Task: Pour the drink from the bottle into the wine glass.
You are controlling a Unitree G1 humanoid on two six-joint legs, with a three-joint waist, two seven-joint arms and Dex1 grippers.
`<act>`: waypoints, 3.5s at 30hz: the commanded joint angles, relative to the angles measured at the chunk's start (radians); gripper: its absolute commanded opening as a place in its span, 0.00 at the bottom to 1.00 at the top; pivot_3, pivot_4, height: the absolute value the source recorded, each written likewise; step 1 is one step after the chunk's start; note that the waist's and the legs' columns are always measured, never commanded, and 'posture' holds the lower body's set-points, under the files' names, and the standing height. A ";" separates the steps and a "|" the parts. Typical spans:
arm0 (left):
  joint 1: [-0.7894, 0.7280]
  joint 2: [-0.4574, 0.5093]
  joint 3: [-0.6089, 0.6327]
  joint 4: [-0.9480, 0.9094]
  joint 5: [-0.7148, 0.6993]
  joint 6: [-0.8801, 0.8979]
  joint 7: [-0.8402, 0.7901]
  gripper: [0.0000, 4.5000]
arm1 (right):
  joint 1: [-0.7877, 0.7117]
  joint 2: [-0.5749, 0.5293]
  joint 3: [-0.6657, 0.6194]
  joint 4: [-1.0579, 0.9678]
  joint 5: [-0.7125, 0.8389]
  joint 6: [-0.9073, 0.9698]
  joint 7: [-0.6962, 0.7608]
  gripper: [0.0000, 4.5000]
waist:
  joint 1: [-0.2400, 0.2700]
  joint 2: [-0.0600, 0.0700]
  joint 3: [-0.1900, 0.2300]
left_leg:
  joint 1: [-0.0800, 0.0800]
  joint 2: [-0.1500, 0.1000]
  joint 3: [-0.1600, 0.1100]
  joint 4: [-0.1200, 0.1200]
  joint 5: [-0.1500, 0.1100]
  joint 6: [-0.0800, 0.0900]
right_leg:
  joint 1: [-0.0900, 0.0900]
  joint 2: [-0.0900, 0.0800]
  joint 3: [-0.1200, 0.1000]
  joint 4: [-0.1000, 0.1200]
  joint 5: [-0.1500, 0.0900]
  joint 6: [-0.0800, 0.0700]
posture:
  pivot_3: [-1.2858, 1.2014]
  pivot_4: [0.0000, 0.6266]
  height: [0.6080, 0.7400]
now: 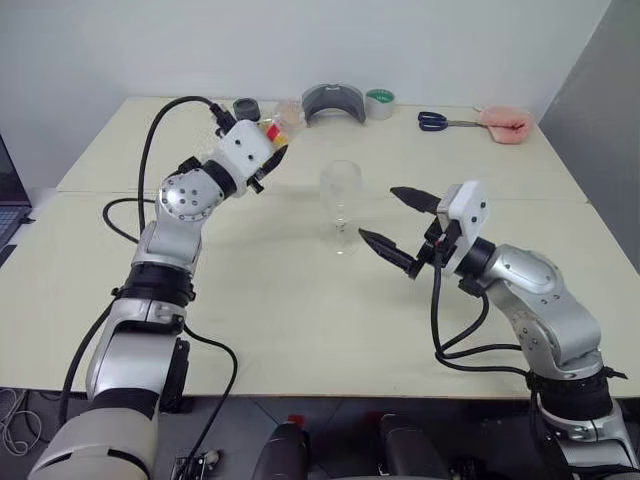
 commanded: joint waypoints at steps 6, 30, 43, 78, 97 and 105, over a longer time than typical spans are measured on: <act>-0.117 0.023 -0.087 0.132 0.182 -0.232 0.145 0.38 | -0.029 0.019 -0.012 0.003 -0.011 -0.003 -0.033 1.00 | 0.001 0.000 0.000 | 0.000 0.000 0.000 0.001 0.000 0.000 | -0.001 0.000 0.000 0.001 0.000 0.000 | 0.52 0.24 1.00; -0.296 0.070 -0.246 0.390 0.481 -0.451 0.495 0.38 | -0.024 0.044 -0.040 0.002 0.005 0.003 -0.094 1.00 | 0.000 0.000 0.000 | -0.002 -0.001 0.001 0.001 0.000 0.000 | -0.003 0.000 0.000 0.002 0.000 0.000 | 0.52 0.24 1.00; -0.334 0.089 -0.285 0.413 0.556 -0.474 0.618 0.38 | -0.010 0.045 -0.029 -0.001 -0.005 -0.001 -0.092 1.00 | 0.000 0.000 0.000 | -0.004 -0.001 0.001 0.001 0.000 0.000 | -0.005 0.000 0.000 0.002 0.000 0.000 | 0.52 0.24 1.00; -0.363 0.118 -0.314 0.405 0.612 -0.485 0.699 0.38 | 0.057 0.086 -0.026 -0.015 0.011 -0.086 -0.053 1.00 | 0.000 0.000 0.000 | -0.004 -0.001 0.002 0.002 0.000 0.000 | -0.006 0.000 0.001 0.005 0.000 0.000 | 0.52 0.24 1.00; -0.379 0.136 -0.326 0.417 0.636 -0.485 0.736 0.38 | 0.061 0.085 -0.010 -0.008 0.011 -0.103 -0.030 1.00 | -0.002 0.000 0.000 | -0.009 -0.001 0.006 0.004 0.000 0.000 | -0.015 0.000 0.005 0.014 0.000 0.000 | 0.52 0.24 1.00; -0.387 0.146 -0.338 0.428 0.648 -0.484 0.754 0.38 | 0.062 0.085 -0.004 -0.010 0.010 -0.099 -0.033 1.00 | -0.002 0.000 0.000 | -0.009 -0.001 0.006 0.005 0.000 0.000 | -0.016 0.000 0.005 0.015 0.000 0.000 | 0.52 0.24 1.00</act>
